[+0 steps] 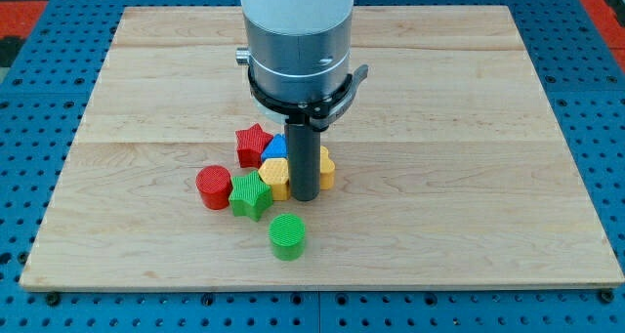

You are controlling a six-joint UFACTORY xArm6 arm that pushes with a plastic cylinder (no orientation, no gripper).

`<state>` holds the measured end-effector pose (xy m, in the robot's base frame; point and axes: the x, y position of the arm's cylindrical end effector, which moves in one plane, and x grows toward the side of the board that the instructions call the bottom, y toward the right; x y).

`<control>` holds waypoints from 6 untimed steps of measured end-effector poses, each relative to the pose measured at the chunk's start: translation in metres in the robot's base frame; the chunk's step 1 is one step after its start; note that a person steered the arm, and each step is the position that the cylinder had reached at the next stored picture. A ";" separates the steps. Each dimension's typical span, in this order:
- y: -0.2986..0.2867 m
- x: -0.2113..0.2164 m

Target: Slide the group of blocks a bit down

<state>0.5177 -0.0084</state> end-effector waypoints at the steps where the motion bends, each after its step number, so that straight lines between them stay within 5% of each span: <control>1: 0.052 0.017; 3: 0.112 -0.030; 5: 0.015 -0.108; 6: -0.002 -0.077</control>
